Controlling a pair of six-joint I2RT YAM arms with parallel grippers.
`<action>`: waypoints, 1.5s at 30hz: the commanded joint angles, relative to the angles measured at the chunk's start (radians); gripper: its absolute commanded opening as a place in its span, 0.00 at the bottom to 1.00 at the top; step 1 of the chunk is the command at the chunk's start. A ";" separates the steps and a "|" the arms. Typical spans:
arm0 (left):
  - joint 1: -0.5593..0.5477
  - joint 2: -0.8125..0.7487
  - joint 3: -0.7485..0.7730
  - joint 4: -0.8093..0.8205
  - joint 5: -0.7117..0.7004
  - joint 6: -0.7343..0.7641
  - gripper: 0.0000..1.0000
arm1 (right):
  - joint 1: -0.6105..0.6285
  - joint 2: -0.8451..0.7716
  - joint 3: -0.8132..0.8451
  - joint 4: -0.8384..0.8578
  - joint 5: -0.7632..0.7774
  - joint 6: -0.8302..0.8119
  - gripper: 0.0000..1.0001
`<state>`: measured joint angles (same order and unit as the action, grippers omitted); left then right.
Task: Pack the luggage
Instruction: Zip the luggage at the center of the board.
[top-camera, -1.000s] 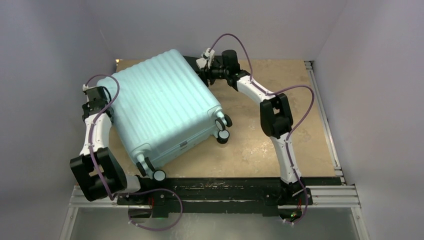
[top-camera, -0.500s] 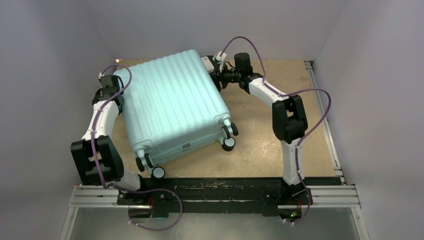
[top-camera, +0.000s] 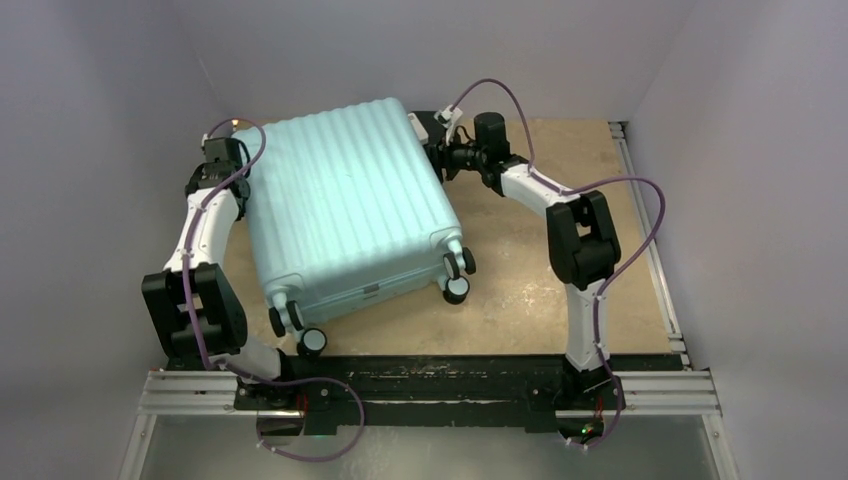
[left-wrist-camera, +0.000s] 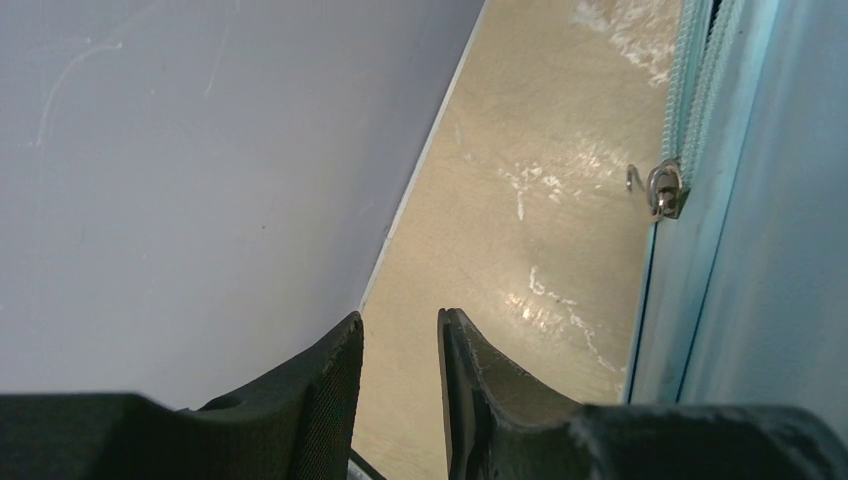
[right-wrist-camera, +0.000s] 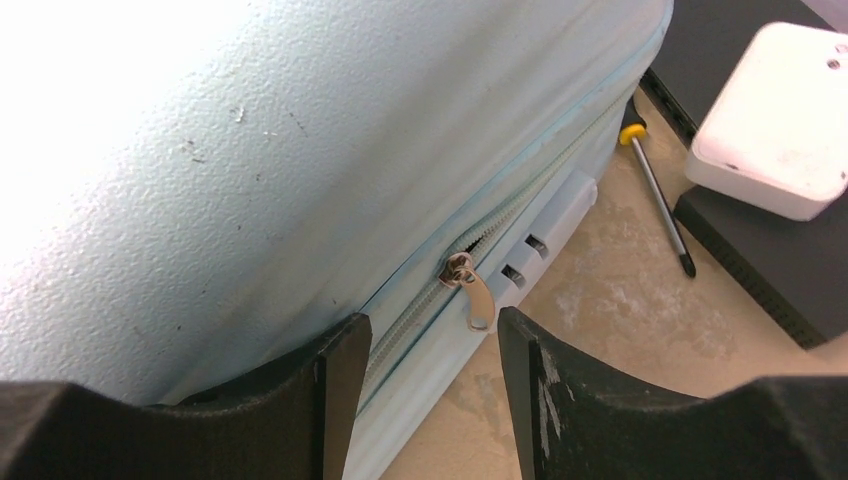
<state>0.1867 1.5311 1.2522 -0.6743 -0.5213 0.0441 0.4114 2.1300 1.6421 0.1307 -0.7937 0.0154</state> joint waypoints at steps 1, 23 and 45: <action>-0.352 -0.005 0.103 0.129 0.517 0.119 0.33 | 0.295 -0.136 -0.023 0.263 -0.486 0.277 0.61; -0.489 0.067 0.290 0.075 0.698 0.158 0.34 | 0.296 -0.360 -0.205 0.648 -0.491 0.577 0.62; -0.706 0.378 0.583 0.089 0.632 0.266 0.36 | 0.289 -0.570 -0.359 0.362 -0.453 0.336 0.66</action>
<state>-0.0383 1.8961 1.7302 -0.5171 -0.4450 0.3908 0.3771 1.6917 1.1538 -0.0280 -0.7784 0.2375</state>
